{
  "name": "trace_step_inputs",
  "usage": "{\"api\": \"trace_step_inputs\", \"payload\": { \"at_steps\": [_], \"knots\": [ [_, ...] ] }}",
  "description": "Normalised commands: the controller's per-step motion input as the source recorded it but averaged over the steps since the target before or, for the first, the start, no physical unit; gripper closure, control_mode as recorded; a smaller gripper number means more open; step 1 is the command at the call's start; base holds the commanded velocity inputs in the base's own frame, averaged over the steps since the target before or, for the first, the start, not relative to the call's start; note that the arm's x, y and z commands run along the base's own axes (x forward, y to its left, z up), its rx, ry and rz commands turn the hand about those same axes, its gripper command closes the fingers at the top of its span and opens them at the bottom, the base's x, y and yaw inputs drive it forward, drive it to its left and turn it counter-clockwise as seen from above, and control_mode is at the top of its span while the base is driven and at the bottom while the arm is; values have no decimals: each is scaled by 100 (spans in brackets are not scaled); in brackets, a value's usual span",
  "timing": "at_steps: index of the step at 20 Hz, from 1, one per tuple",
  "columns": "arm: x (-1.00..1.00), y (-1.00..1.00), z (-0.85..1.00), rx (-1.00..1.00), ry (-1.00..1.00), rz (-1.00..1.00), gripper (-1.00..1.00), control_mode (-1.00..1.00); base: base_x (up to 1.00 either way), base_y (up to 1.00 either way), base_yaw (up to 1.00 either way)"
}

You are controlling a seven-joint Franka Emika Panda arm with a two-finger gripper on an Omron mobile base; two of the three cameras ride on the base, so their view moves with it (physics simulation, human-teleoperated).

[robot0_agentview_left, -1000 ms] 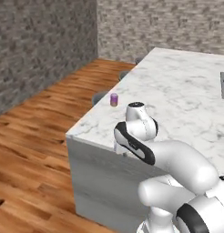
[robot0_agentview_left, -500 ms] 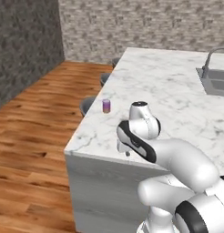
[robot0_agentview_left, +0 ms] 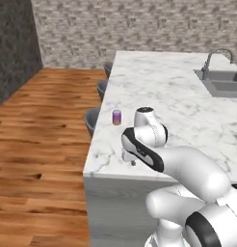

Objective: Four empty soda cans are scattered around the kitchen. Gather all the cans and cluster them next to the stove for recycling.

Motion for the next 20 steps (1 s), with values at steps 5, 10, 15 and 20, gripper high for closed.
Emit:
{"api": "trace_step_inputs", "payload": {
  "at_steps": [5,10,15,20],
  "knots": [
    [0,0,0,0,0,0,-100,100,39,37,-51],
    [0,0,0,0,0,0,-100,100,21,54,-30],
    [0,0,0,0,0,0,-100,100,10,61,-20],
    [0,0,0,0,0,0,-100,100,4,62,-20]
  ]
}}
